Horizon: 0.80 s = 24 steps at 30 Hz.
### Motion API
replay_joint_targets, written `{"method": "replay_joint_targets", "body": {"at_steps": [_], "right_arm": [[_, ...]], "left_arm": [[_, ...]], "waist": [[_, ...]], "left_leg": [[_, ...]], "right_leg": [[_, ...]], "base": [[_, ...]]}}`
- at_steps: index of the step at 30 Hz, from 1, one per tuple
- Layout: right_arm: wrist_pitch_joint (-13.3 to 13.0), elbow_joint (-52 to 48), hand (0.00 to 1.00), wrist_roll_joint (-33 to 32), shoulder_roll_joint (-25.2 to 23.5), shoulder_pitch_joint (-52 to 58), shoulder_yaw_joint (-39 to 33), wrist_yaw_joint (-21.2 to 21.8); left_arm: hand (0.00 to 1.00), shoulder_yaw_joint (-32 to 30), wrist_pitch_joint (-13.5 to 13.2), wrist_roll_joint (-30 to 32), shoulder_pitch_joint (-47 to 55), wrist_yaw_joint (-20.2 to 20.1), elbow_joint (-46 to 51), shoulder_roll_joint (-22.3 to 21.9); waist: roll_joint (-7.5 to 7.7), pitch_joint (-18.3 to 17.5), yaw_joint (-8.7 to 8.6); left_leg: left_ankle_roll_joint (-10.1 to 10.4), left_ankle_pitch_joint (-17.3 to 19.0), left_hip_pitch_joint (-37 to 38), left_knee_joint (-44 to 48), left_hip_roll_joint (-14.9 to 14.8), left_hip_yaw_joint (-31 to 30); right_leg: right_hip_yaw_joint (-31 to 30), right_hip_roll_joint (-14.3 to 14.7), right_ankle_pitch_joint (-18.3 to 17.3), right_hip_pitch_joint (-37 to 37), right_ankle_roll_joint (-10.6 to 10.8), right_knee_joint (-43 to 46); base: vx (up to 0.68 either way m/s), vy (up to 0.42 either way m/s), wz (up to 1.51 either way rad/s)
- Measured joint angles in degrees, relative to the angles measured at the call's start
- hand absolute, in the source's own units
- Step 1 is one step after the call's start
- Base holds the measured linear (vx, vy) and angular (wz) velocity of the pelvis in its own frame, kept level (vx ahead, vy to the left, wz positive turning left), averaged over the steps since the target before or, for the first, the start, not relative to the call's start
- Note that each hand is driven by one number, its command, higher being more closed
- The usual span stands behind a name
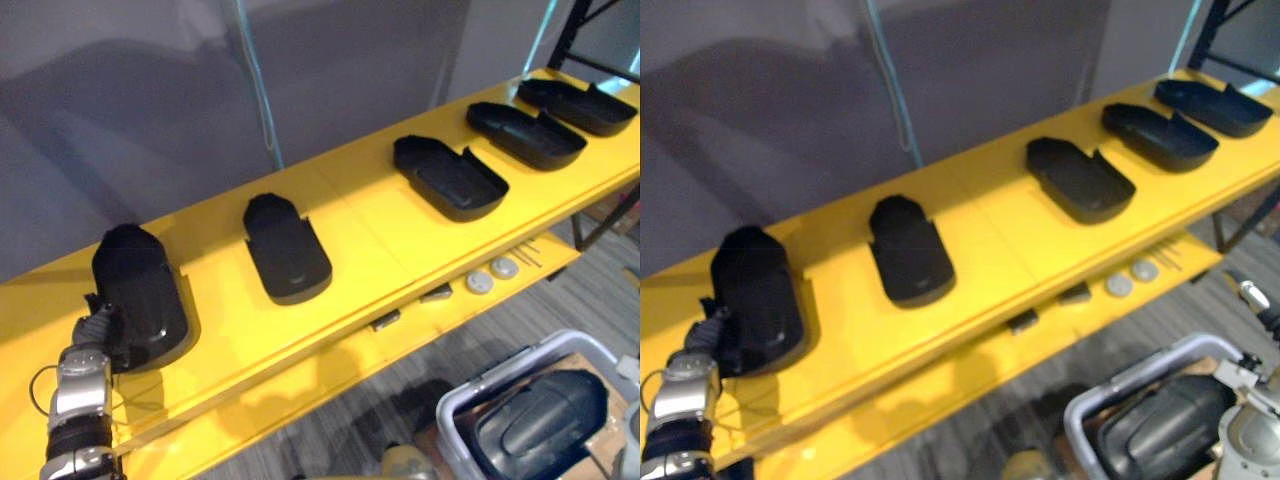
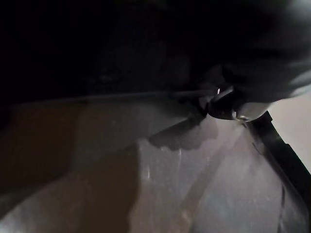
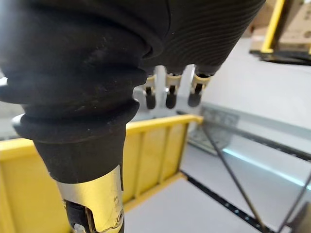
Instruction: Walk over and take plastic housings, then place them on the shelf
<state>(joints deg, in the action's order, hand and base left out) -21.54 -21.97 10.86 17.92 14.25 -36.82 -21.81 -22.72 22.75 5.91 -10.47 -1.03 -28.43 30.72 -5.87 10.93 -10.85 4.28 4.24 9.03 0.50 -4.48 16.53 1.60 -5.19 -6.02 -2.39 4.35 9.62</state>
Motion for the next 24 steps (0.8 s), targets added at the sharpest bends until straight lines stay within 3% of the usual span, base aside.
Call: {"method": "replay_joint_targets", "body": {"at_steps": [6, 11, 24], "right_arm": [[0.4, -0.1, 0.00, -1.2, 0.5, 0.0, 0.5, 1.0], [0.5, -0.1, 0.00, -2.3, 1.6, 0.1, 1.1, 1.8], [1.9, -0.1, 0.00, -2.3, 2.7, 0.0, 2.2, 1.8]], "left_arm": [[1.00, 3.3, 2.9, 6.8, -2.2, -5.9, -0.3, 5.0], [1.00, 3.3, 4.8, 11.1, -3.6, -9.3, -2.3, 5.5], [1.00, 3.2, 6.1, 12.1, -3.9, -9.3, -4.9, 8.9]], "waist": [[-0.27, 0.2, -0.57], [-0.51, 0.3, -1.02], [-1.07, 2.6, -1.11]], "left_leg": [[0.0, 0.0, 0.0, 0.0, 0.0, 0.0], [0.0, 0.0, 0.0, 0.0, -0.1, 0.1], [0.0, 0.0, 0.0, 0.0, -0.3, -0.1]], "right_leg": [[0.0, 0.0, 0.0, 0.0, 0.0, -0.1], [0.0, 0.0, 0.0, 0.0, 0.1, -0.2], [0.1, 0.1, 0.0, -0.2, 0.1, -0.4]], "base": [[0.00, 0.000, 0.00], [0.00, 0.000, 0.00], [0.00, 0.000, 0.00]]}}
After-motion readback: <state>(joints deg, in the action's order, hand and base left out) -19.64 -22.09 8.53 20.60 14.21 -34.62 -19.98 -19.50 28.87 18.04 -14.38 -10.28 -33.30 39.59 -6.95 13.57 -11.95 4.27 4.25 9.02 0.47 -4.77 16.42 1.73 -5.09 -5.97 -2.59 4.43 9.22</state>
